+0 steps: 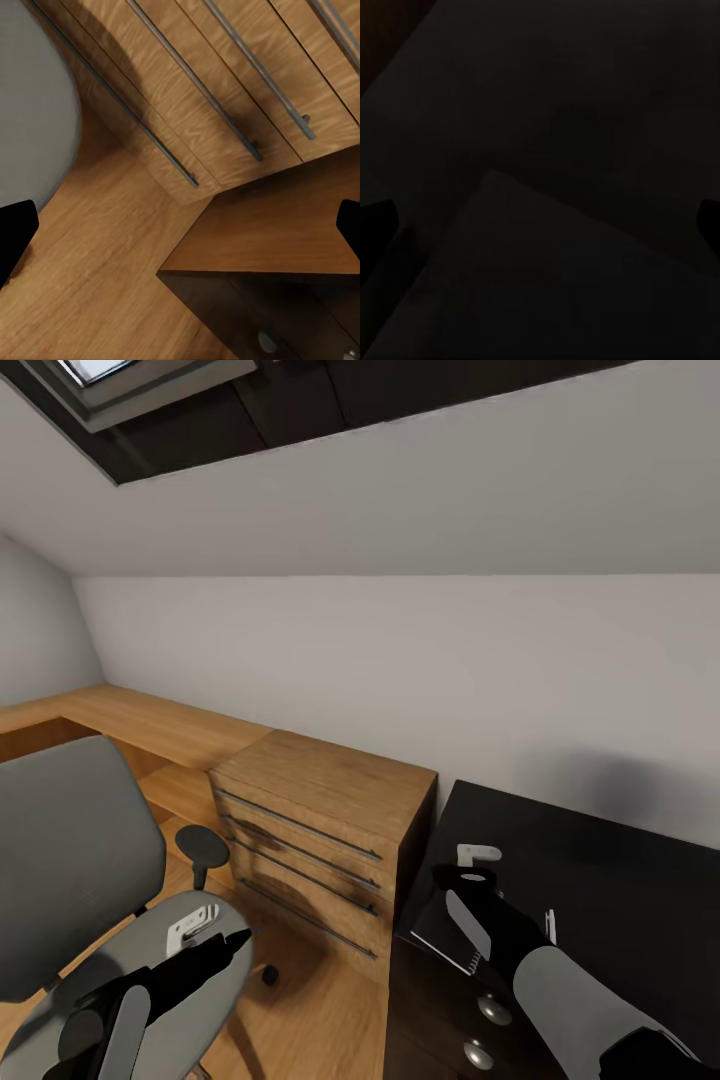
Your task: In the bedroom, organize the workspace by keeping the computer under the desk, ensuring the monitor is on the desk, placing the keyboard on the desk next to the monitor, placing the mouse on the desk next to the keyboard, moving the folder from the swivel chair onto the desk next to the mouse, stacking the notebook on top of the folder with the pen on top of the notebook, and positioning the swivel chair next to the desk.
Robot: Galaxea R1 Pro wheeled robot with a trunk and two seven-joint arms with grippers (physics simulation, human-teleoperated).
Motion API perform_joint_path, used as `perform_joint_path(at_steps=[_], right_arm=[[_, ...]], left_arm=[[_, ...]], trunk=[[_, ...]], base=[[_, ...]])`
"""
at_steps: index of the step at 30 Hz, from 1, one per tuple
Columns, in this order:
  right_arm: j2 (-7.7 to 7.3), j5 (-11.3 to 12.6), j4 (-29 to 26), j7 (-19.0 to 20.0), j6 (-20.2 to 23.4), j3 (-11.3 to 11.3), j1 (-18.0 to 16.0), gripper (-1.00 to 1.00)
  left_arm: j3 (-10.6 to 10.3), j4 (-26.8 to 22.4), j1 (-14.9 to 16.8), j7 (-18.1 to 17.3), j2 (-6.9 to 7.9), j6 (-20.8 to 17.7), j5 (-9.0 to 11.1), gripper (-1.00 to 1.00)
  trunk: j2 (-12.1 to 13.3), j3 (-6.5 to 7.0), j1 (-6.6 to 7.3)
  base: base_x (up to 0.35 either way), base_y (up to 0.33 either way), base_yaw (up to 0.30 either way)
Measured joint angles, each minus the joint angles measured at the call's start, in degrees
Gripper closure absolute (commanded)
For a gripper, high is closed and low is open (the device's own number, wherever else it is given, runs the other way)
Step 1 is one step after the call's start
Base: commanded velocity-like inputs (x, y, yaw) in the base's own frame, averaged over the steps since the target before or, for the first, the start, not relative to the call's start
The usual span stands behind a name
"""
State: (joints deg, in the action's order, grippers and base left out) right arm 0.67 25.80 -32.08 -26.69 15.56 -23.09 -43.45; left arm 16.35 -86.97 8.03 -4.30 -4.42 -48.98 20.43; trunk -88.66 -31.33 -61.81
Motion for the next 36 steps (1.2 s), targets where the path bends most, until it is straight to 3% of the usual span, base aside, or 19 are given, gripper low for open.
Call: perform_joint_path(at_steps=[5, 10, 36], right_arm=[[0.0, 0.0, 0.0, 0.0, 0.0, 0.0, 0.0, -1.0], [0.01, -0.2, -0.4, 0.0, -0.3, 0.0, 0.0, -1.0], [0.0, -0.5, -0.3, -0.1, -0.6, 0.0, 0.0, -1.0]], left_arm=[[0.0, 0.0, 0.0, 0.0, 0.0, 0.0, 0.0, -1.0], [0.0, 0.0, 0.0, 0.0, 0.0, 0.0, 0.0, -1.0], [0.0, 0.1, 0.0, -0.1, 0.0, 0.3, -0.1, -1.0]], trunk=[[0.0, 0.0, 0.0], [-2.0, -0.88, -1.08], [-2.0, -0.88, -1.1]], base=[[0.0, 0.0, 0.0], [0.0, 0.0, 0.0], [-0.005, 0.0, 0.0]])
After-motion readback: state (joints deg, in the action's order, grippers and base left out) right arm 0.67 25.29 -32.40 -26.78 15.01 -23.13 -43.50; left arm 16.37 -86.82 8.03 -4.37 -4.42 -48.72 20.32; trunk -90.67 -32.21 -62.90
